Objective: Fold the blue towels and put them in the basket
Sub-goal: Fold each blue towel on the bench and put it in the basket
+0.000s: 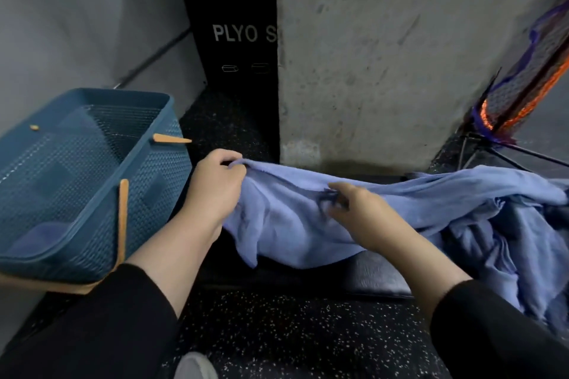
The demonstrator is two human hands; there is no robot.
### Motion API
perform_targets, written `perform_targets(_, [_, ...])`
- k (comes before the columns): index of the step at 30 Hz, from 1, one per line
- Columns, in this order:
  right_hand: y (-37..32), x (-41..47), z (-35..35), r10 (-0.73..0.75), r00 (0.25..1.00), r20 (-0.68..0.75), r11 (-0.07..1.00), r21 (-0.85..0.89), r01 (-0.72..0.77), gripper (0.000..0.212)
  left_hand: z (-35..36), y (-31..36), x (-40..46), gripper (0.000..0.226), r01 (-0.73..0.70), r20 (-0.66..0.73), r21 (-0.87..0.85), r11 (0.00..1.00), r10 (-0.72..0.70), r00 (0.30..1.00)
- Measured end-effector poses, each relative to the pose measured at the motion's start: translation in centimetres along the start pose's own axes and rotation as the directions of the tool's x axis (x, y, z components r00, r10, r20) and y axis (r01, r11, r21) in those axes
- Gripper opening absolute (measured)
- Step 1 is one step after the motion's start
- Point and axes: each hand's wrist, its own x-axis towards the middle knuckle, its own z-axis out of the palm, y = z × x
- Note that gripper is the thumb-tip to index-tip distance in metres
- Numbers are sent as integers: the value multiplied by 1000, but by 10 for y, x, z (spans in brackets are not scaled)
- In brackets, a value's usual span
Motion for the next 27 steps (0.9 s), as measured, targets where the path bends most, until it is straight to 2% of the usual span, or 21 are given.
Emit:
perform_targets(2, [13,5,-3,-4,1000,-12,999,-41,4,53,6,-15,9,44,-47,86,342,938,19,996])
perform_targets(4, [27,7,-7,3,997,-78,995,-95,-11,52,20,-23,8,52,-163,178,518,840,80,981])
perform_targets(6, [44,7,-11,48,989,-137,979,-191,-74,53,43,-26,0,50,-316,295,534,784,177,939])
perform_targets(8, [63,7,-14,125,987,-104,953,-265,-149,55,67,-27,-10,52,-432,410,523,735,227,883])
perform_targets(10, [79,8,-12,193,980,-50,939,-279,-200,54,88,-28,-17,57,-497,499,548,673,213,840])
perform_targets(12, [91,7,-3,183,980,-81,931,-306,-199,45,103,-31,-21,63,-539,555,588,603,183,811])
perform_targets(14, [96,8,8,114,978,-177,938,-305,-165,27,114,-35,-21,65,-568,581,589,575,187,792])
perform_targets(17, [86,10,9,-45,964,-260,977,-213,-11,15,132,-35,-17,66,-561,573,529,636,220,790])
perform_targets(19, [68,10,6,-192,939,-287,979,-118,164,16,141,-33,-15,64,-537,546,468,702,248,800])
perform_targets(21, [49,10,1,-263,916,-303,960,11,280,22,145,-34,-15,53,-534,536,408,740,279,797])
perform_targets(23, [38,9,-3,-309,913,-268,934,95,344,26,142,-34,-19,34,-454,520,304,838,253,816])
perform_targets(25, [38,10,-2,-346,914,-213,923,99,372,28,138,-32,-22,17,-322,500,236,917,169,849])
perform_targets(27, [40,9,-1,-311,936,-163,936,120,331,39,130,-29,-20,28,-266,410,234,935,153,899])
